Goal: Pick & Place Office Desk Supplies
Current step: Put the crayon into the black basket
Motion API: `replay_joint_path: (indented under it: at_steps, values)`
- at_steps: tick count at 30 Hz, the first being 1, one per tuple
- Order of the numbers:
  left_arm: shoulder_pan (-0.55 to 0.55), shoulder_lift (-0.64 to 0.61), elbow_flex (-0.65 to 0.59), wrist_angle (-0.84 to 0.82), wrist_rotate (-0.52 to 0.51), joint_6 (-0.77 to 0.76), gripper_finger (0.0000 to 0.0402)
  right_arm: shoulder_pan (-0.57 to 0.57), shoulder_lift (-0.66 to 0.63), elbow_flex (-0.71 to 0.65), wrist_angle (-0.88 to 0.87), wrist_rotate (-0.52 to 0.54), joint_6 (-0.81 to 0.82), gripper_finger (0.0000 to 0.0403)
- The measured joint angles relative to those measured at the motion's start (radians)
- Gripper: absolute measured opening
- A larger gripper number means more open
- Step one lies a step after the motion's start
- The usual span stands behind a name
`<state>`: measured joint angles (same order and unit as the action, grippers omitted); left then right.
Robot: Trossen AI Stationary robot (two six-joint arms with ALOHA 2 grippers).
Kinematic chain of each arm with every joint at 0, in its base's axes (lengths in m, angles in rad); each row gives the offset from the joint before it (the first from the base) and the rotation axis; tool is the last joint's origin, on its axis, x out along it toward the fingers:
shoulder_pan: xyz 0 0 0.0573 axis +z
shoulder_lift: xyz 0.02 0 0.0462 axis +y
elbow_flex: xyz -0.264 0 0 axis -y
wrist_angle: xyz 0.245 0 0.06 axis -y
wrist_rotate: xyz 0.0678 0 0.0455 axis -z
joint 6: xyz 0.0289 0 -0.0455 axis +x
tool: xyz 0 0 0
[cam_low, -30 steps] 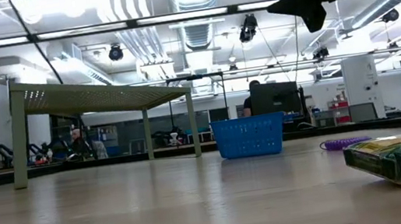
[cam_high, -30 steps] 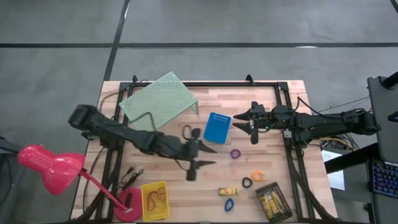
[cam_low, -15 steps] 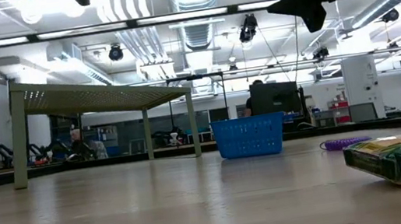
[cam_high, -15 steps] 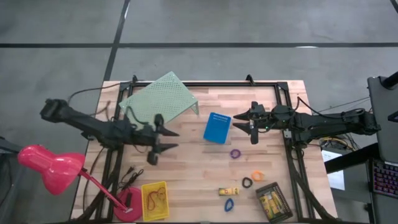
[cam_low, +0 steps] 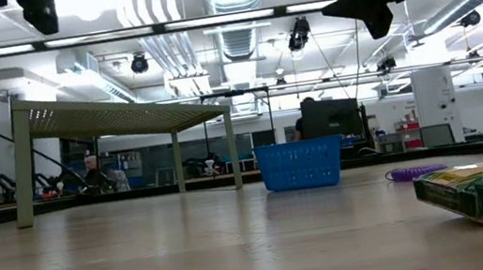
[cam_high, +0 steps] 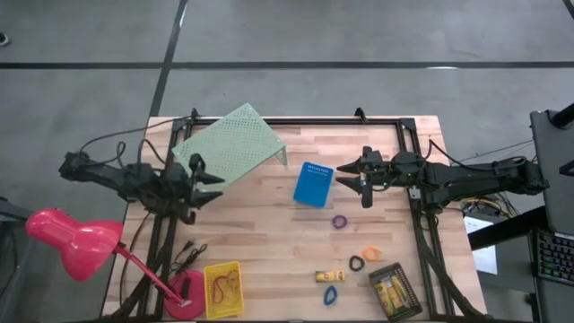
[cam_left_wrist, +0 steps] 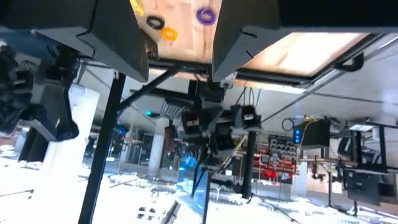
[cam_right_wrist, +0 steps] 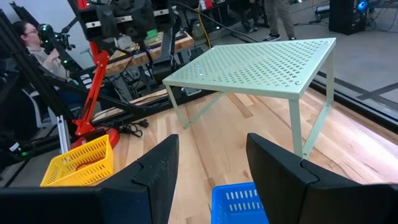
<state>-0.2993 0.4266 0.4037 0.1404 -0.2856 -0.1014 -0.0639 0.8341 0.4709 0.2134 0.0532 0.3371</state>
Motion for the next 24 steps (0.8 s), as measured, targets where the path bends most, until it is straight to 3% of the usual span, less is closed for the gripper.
replay_joint_path:
  at_steps: [7,24]
  values:
    - [0.0,-0.076,0.002,-0.127,-0.003,-0.004,0.0184,0.0,0.0,0.0,0.0,0.0,0.0,0.0183]
    - [0.0,-0.078,0.002,-0.14,-0.003,-0.192,0.0183,0.0,0.0,0.0,0.0,0.0,0.0,0.0183]
